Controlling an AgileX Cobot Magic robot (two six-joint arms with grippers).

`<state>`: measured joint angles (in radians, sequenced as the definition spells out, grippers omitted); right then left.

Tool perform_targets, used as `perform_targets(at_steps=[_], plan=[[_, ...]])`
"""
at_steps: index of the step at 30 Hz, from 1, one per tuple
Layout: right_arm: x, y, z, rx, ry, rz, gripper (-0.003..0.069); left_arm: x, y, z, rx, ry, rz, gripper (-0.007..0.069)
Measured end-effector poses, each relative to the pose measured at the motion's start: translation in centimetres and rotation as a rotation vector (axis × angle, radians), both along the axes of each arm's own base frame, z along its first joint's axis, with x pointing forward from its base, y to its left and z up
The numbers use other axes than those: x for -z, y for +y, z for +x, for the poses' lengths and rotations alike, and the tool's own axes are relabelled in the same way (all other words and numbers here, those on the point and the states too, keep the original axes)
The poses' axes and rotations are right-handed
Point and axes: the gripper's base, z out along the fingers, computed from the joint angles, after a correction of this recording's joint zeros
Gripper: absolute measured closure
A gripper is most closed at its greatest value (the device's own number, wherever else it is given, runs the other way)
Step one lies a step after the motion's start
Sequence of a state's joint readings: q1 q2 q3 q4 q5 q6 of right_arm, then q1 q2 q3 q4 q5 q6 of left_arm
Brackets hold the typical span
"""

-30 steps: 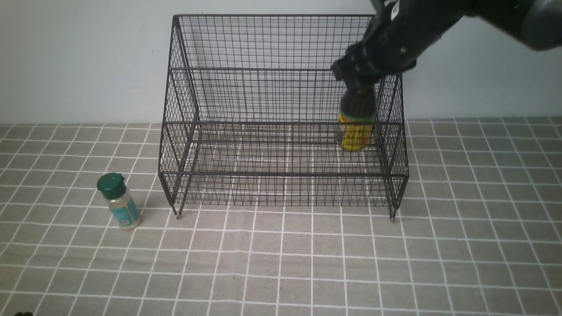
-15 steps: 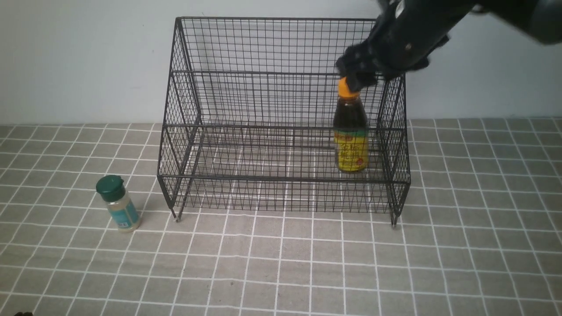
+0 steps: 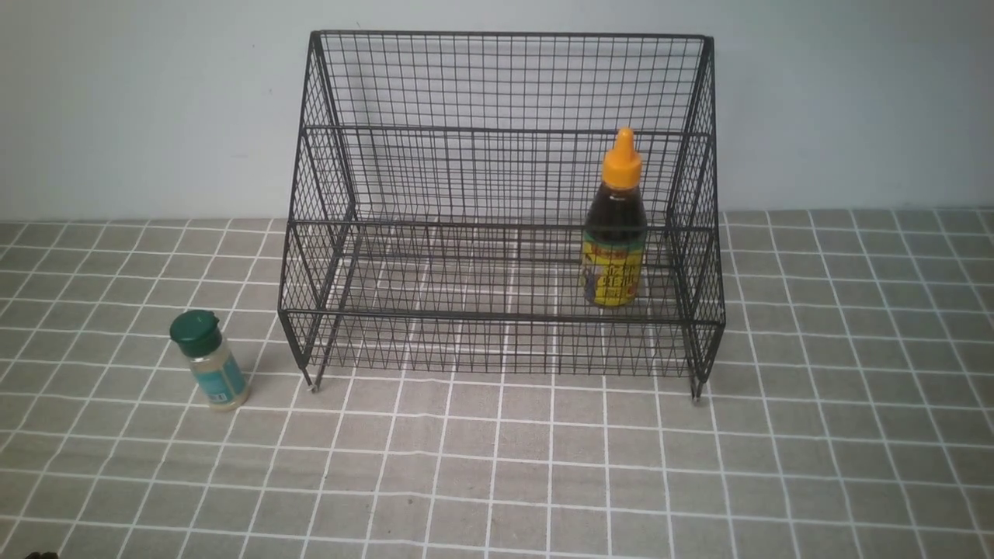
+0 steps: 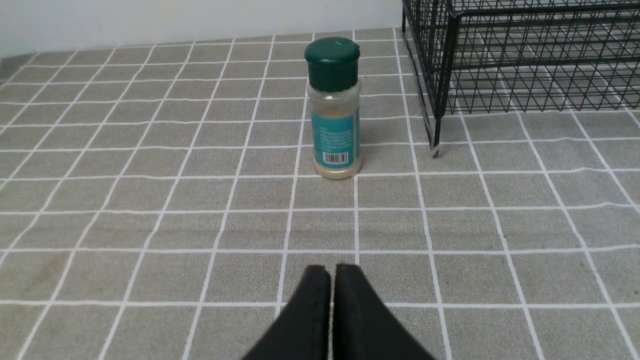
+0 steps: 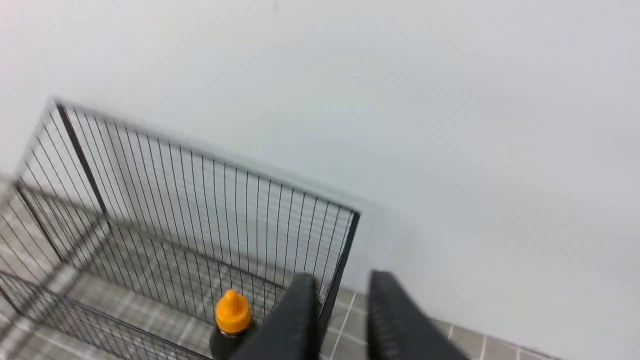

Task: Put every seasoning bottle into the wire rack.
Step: Use the left arm to grab the condiment bottle closest to it

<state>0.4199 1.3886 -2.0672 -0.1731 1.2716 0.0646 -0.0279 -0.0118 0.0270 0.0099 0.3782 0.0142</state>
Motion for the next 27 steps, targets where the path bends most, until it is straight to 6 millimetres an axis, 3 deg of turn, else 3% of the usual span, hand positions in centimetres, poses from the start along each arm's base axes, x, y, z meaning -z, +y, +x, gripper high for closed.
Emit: perform_targets(at_steps=[3,5,6,8,10,12,13,14,18,19,20,23,27], plan=[[-0.4,-2.0,-4.3,0.024,-0.027,0.043,0.065,0.0,0.0,0.0,0.0,0.0,0.0,0.0631],[0.9,-3.5,-7.3,0.047,-0.016,0.064,0.0666,0.0,0.0,0.0,0.0,0.0,0.0,0.0631],[1.2,-3.7,-7.8,0.048,-0.019,0.069,0.0668,0.0,0.0,0.0,0.0,0.0,0.0,0.0631],[4.1,-4.8,-10.4,0.048,-0.05,0.106,0.0671,0.0,0.0,0.0,0.0,0.0,0.0,0.0631],[5.3,-5.4,-12.0,0.038,-0.109,0.148,0.0671,0.0,0.0,0.0,0.0,0.0,0.0,0.0631],[8.7,-5.9,-13.7,0.017,-0.171,0.196,0.0672,0.0,0.0,0.0,0.0,0.0,0.0,0.0631],[8.5,-6.1,-14.1,0.014,-0.195,0.209,0.0672,0.0,0.0,0.0,0.0,0.0,0.0,0.0631],[10.8,-6.4,-15.2,-0.006,-0.251,0.247,0.0672,0.0,0.0,0.0,0.0,0.0,0.0,0.0631],[16.1,-6.8,-17.2,-0.069,-0.407,0.333,0.0672,0.0,0.0,0.0,0.0,0.0,0.0,0.0631],[16.2,-6.8,-17.3,-0.076,-0.427,0.341,0.0672,0.0,0.0,0.0,0.0,0.0,0.0,0.0631],[17.8,-6.8,-17.7,-0.101,-0.482,0.364,0.0672,0.0,0.0,0.0,0.0,0.0,0.0,0.0631],[20.1,-6.7,-18.0,-0.124,-0.517,0.399,0.0672,0.0,0.0,0.0,0.0,0.0,0.0,0.0631],[23.4,-6.5,-17.8,-0.13,-0.484,0.409,0.0672,0.0,0.0,0.0,0.0,0.0,0.0,0.0631]])
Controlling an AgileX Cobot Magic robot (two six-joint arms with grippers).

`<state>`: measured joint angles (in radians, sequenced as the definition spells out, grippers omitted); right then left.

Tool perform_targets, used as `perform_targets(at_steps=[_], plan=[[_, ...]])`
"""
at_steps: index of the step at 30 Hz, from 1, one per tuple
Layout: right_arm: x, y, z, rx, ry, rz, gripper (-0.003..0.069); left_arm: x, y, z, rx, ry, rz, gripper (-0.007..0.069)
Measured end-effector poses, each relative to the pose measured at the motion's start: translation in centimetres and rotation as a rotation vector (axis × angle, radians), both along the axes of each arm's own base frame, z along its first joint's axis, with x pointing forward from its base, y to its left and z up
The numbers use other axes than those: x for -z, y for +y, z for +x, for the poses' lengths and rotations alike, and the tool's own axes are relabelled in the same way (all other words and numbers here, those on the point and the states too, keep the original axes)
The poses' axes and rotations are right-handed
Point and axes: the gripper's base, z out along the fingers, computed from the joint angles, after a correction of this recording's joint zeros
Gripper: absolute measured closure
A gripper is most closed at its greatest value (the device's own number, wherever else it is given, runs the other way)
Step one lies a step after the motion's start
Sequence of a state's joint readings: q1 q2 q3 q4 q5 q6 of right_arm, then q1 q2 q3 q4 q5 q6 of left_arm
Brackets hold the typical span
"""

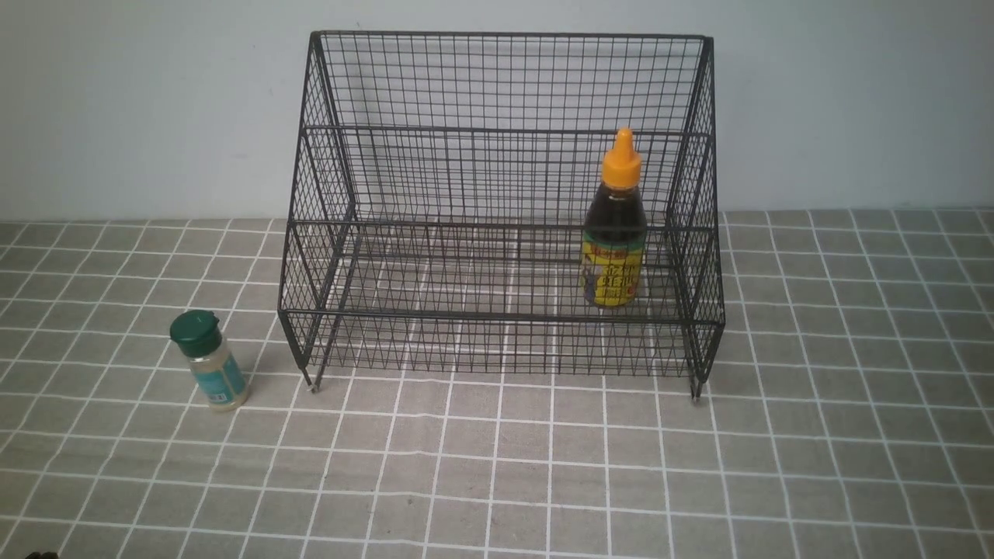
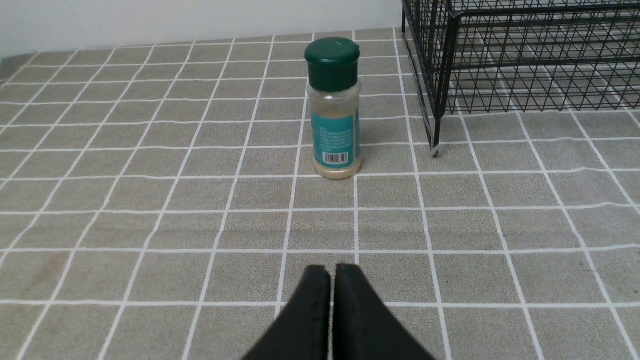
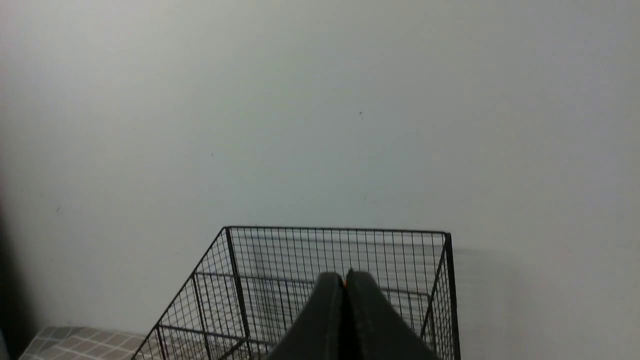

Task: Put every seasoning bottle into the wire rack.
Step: Use the left arm to grab the condiment bottle closest to it

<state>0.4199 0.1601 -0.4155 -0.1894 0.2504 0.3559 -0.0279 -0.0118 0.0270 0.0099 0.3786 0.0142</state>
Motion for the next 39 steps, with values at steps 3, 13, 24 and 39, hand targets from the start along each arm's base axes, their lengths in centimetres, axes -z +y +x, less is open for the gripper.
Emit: perform_targets(at_steps=[3,13,24,39], plan=[[1.5,0.2,0.4,-0.002,0.041,-0.013,0.0672,0.0,0.0,0.0,0.0,0.0,0.0,0.0631],[4.8,0.5,1.3,0.025,0.094,-0.146,0.0672,0.0,0.0,0.0,0.0,0.001,0.0,0.0631],[4.1,0.7,1.1,-0.006,0.018,-0.098,0.0672,0.0,0.0,0.0,0.0,0.001,0.0,0.0631],[5.0,-0.5,0.3,0.154,0.08,-0.16,0.0672,0.0,0.0,0.0,0.0,0.001,0.0,0.0631]])
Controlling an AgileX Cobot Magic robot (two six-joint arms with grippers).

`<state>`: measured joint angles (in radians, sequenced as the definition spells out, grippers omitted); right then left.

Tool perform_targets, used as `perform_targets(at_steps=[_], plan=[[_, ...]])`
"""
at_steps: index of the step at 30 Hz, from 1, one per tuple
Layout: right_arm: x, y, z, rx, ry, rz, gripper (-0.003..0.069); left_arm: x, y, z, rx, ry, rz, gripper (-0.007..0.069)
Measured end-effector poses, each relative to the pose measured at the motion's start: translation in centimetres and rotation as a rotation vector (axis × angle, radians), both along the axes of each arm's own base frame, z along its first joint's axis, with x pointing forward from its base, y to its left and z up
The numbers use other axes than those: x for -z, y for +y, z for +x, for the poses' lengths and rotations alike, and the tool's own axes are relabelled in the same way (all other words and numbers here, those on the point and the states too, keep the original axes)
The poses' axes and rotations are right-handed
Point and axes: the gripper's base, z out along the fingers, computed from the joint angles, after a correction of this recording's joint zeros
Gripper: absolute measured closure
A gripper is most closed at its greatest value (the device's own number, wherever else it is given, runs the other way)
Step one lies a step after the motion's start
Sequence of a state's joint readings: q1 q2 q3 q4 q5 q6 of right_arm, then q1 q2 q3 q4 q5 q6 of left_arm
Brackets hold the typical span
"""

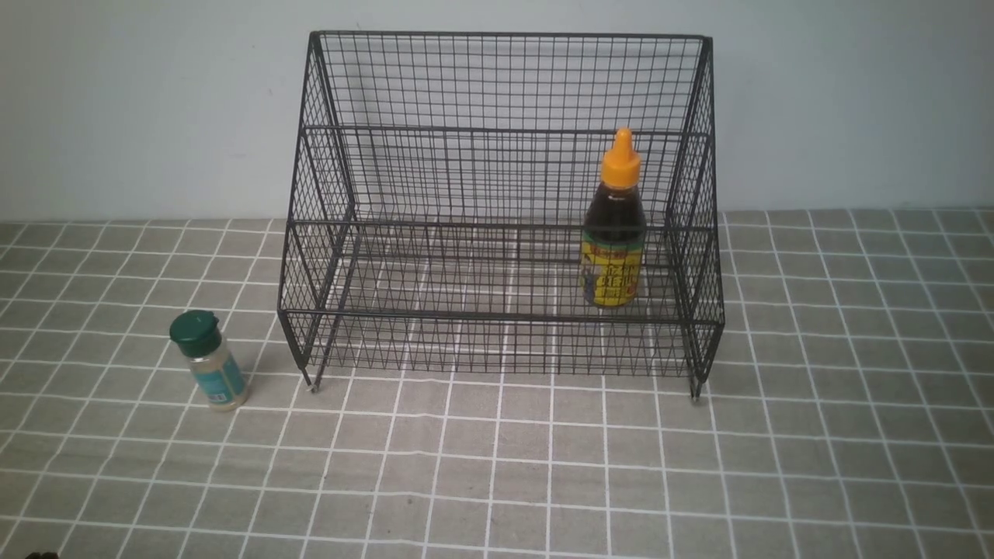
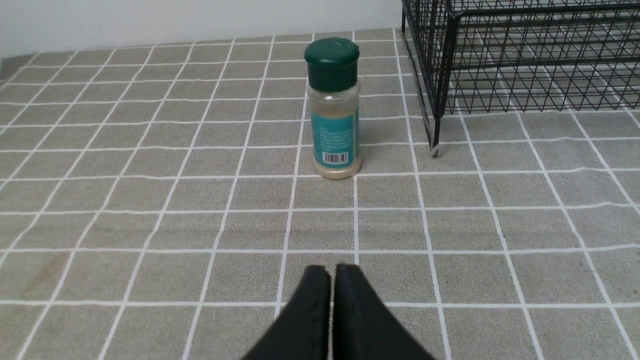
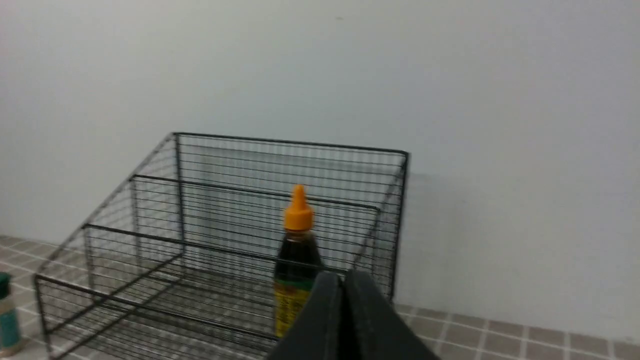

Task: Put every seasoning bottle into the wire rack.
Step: Use the left arm to grab the condiment bottle closest to it

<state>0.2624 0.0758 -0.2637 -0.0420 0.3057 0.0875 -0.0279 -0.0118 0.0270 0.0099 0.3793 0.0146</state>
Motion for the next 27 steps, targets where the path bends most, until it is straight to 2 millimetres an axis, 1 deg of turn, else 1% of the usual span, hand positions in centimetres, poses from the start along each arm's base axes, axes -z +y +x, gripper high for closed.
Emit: perform_targets(at_steps=[1,3,4,5,6,7,8,9,10,11,14,27], plan=[[0.6,-0.3,-0.1,0.064,0.037,-0.015,0.0672,0.0,0.0,0.0,0.0,0.0,0.0,0.0631],[1.9,-0.7,0.0,0.139,0.089,-0.037,0.0672,0.0,0.0,0.0,0.0,0.0,0.0,0.0631],[3.1,-0.9,0.0,0.185,0.126,-0.048,0.0672,0.0,0.0,0.0,0.0,0.0,0.0,0.0631],[3.3,-1.0,0.0,0.196,0.132,-0.049,0.0672,0.0,0.0,0.0,0.0,0.0,0.0,0.0631],[4.1,-1.1,0.1,0.216,0.152,-0.053,0.0672,0.0,0.0,0.0,0.0,0.0,0.0,0.0631],[5.4,-1.2,0.3,0.234,0.187,-0.058,0.0672,0.0,0.0,0.0,0.0,0.0,0.0,0.0631],[6.3,-1.2,0.4,0.244,0.211,-0.062,0.0672,0.0,0.0,0.0,0.0,0.0,0.0,0.0631],[8.4,-1.2,0.6,0.252,0.27,-0.07,0.0672,0.0,0.0,0.0,0.0,0.0,0.0,0.0631],[8.9,-1.2,0.6,0.251,0.284,-0.073,0.0672,0.0,0.0,0.0,0.0,0.0,0.0,0.0631],[9.8,-1.3,0.7,0.251,0.313,-0.078,0.0672,0.0,0.0,0.0,0.0,0.0,0.0,0.0631],[9.7,-1.2,0.8,0.249,0.28,-0.072,0.0672,0.0,0.0,0.0,0.0,0.0,0.0,0.0631],[9.6,-1.2,0.8,0.248,0.272,-0.07,0.0672,0.0,0.0,0.0,0.0,0.0,0.0,0.0631]])
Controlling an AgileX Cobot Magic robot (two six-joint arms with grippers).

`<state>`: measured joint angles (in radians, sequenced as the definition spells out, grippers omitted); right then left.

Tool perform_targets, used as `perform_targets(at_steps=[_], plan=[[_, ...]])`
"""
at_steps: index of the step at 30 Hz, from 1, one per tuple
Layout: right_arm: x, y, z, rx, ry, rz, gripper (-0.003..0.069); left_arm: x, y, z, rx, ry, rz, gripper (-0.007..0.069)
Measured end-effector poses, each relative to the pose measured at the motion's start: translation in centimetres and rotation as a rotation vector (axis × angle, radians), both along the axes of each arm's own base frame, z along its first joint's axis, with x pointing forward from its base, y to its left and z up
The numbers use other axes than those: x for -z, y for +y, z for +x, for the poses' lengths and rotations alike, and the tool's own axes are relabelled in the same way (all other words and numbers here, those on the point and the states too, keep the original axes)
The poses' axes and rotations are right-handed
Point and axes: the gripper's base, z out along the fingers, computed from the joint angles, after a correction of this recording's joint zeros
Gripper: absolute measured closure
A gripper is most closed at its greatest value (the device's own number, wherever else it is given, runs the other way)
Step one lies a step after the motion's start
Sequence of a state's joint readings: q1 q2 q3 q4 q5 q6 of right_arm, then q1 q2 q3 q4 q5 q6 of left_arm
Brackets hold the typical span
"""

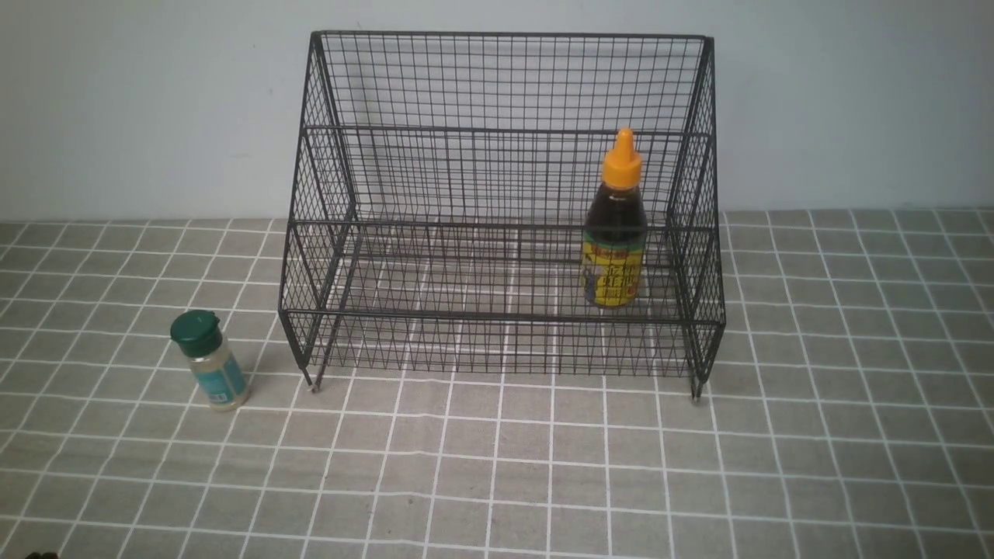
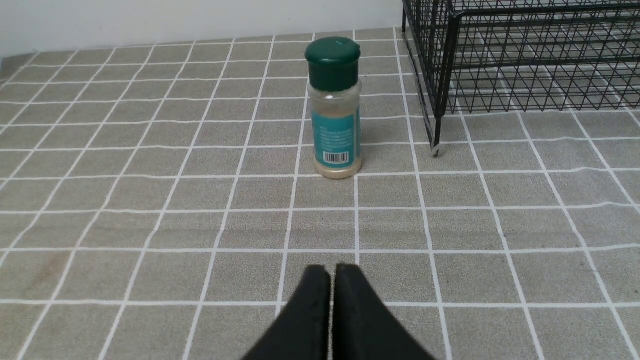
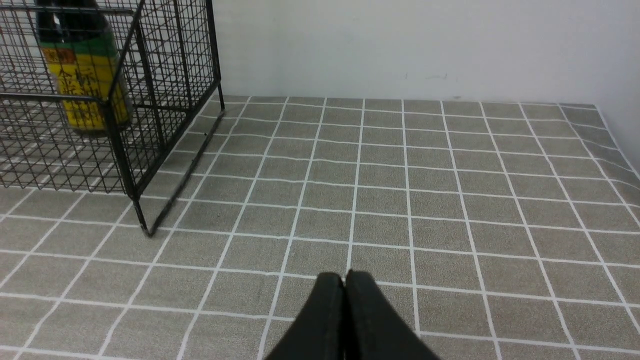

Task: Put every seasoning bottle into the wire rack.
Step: Use the left arm to grab the condiment bottle closest to it

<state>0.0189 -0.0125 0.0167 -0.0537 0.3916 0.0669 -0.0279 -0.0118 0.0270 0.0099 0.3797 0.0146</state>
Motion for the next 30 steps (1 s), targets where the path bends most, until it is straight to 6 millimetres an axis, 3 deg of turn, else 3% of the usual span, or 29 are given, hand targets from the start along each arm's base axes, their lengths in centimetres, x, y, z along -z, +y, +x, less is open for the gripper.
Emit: perform_targets(at_steps=[27,30], plan=[[0.02,0.0,0.0,0.0,0.0,0.002,0.0673,-0.04,0.0,0.01,0.0,-0.005,-0.001,0.0631],[0.02,0.0,0.0,0.0,0.0,0.002,0.0673,-0.43,-0.24,0.14,-0.009,-0.05,-0.127,0.0631]])
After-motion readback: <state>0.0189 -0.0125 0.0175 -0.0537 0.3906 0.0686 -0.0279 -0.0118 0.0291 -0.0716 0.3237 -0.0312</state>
